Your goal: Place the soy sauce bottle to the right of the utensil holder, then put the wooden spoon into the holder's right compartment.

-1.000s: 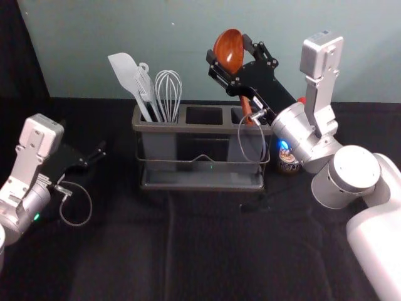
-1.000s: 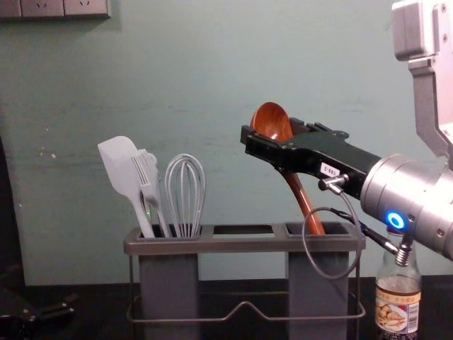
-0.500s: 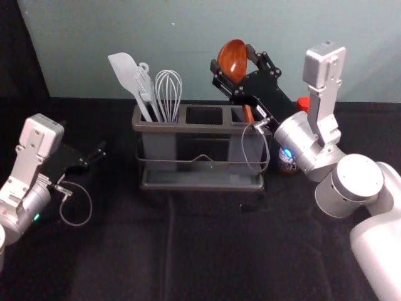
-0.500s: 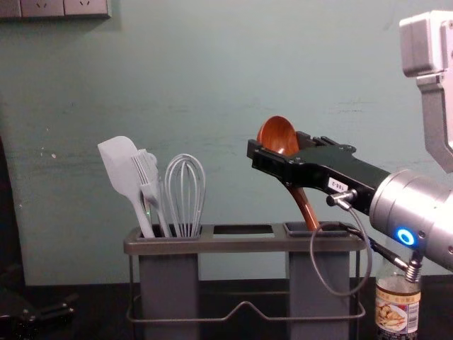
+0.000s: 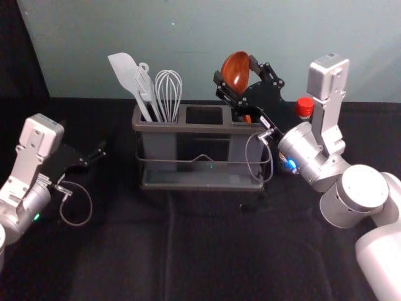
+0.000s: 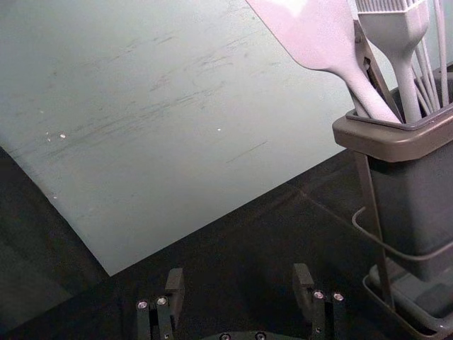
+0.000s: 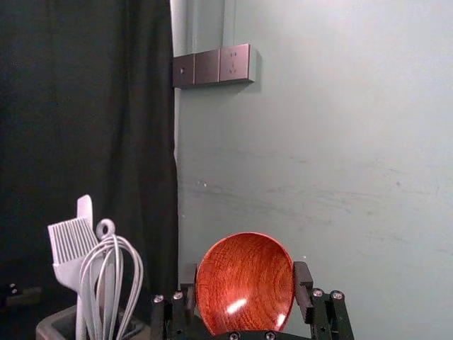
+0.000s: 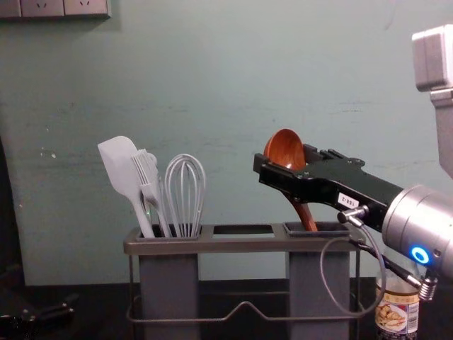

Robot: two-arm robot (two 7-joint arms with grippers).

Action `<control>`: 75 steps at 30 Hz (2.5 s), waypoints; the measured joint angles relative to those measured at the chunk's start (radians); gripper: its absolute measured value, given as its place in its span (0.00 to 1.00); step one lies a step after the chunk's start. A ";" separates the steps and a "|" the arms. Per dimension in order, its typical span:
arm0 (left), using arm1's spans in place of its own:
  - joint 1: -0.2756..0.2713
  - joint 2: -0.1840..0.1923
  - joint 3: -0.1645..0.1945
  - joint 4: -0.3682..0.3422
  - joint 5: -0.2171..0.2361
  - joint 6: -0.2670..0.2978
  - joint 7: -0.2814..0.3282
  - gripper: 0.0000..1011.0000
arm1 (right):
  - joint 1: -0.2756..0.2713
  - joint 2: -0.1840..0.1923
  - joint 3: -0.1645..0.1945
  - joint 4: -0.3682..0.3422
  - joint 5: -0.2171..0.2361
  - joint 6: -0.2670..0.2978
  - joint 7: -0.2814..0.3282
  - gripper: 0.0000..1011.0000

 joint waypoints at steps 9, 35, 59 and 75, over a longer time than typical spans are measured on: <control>0.000 0.000 0.000 0.000 0.000 0.000 0.000 0.99 | -0.016 0.004 0.002 -0.008 0.004 0.000 0.000 0.83; 0.000 0.000 0.000 0.000 0.000 0.000 0.000 0.99 | -0.024 0.006 0.004 -0.012 0.004 -0.002 -0.001 0.99; 0.000 0.000 0.000 0.000 0.000 0.000 0.000 0.99 | -0.050 0.039 0.015 -0.135 -0.025 0.039 -0.027 0.99; 0.000 0.000 0.000 0.000 0.000 0.000 0.000 0.99 | -0.199 0.093 0.113 -0.420 -0.044 0.197 -0.130 0.99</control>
